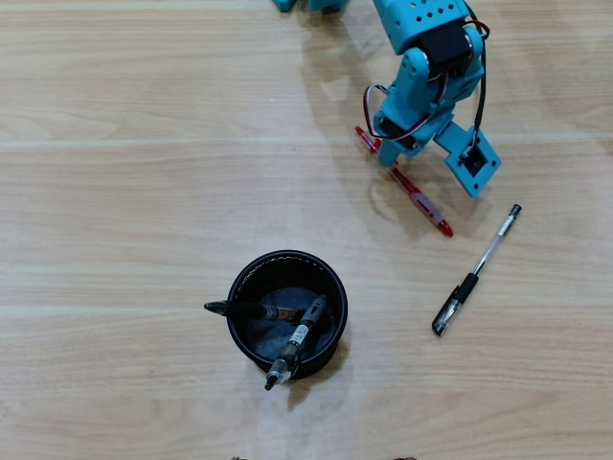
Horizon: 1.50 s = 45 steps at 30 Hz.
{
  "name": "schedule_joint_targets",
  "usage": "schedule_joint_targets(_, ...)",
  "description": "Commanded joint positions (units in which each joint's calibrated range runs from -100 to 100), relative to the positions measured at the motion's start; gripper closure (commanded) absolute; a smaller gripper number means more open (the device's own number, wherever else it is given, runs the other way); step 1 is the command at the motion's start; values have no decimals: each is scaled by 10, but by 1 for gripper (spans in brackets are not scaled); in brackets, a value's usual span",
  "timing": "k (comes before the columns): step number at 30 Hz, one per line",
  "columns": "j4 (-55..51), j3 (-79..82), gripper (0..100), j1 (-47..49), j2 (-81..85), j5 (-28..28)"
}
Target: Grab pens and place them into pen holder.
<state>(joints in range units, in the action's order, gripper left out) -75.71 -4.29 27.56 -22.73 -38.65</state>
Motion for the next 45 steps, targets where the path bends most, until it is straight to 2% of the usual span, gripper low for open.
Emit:
schedule_joint_targets(1,63,-6,81,8,2,2)
schedule_joint_targets(6,97,-1,81,12,1,1)
schedule_joint_targets(21,100,58,82,-18,-17,-3)
schedule_joint_targets(23,98,58,86,-20,-19,-3)
schedule_joint_targets(26,95,59,100,-22,-19,-4)
schedule_joint_targets(31,98,55,98,-27,-17,0)
schedule_joint_targets(37,92,-29,98,-35,46,0)
schedule_joint_targets(45,112,-265,98,-135,133,-6)
